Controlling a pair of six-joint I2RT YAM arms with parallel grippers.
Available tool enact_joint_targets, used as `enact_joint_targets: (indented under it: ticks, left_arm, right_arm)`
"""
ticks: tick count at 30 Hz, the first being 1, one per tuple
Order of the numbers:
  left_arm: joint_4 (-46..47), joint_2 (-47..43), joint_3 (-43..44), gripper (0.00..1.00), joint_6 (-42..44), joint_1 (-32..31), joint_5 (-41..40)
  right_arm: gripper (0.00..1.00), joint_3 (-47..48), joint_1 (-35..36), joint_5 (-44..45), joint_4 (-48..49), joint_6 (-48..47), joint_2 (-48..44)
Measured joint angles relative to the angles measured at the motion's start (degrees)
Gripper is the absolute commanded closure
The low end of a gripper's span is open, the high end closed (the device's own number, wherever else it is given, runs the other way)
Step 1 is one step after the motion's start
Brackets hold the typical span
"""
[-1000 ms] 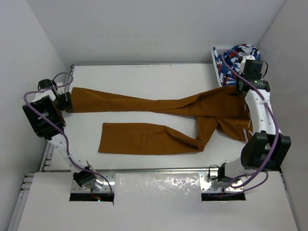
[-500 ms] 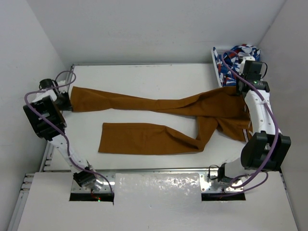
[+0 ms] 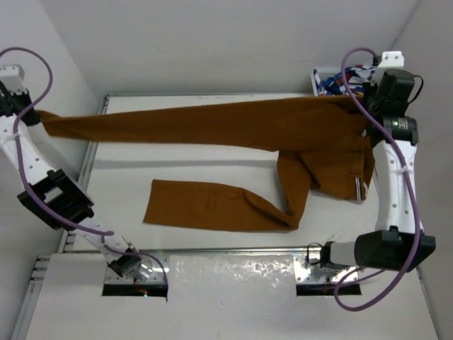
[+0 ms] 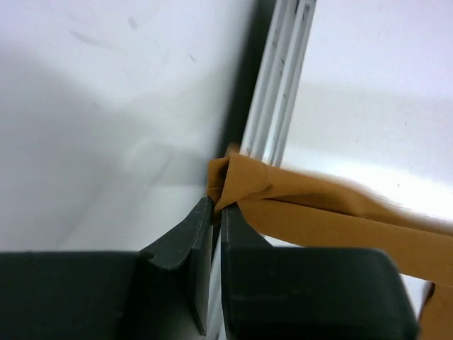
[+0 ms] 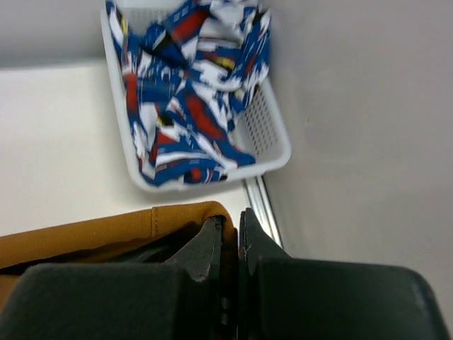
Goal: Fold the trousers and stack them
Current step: Flatten the trousers out
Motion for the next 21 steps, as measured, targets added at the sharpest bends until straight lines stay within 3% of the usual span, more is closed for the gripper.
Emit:
enact_joint_targets:
  ticks: [5, 10, 21]
  left_arm:
    - [-3.4, 0.0, 6.4, 1.00, 1.5, -0.2, -0.4]
    - [-4.6, 0.0, 3.4, 1.00, 2.3, -0.1, -1.7]
    - [-5.8, 0.4, 2.3, 1.00, 3.0, 0.2, -4.7]
  right_arm:
    - [1.00, -0.3, 0.0, 0.2, 1.1, 0.0, -2.4]
    - [1.00, -6.5, -0.5, -1.9, 2.1, -0.7, -5.2]
    - [1.00, -8.0, -0.8, -4.9, 2.3, -0.9, -6.8]
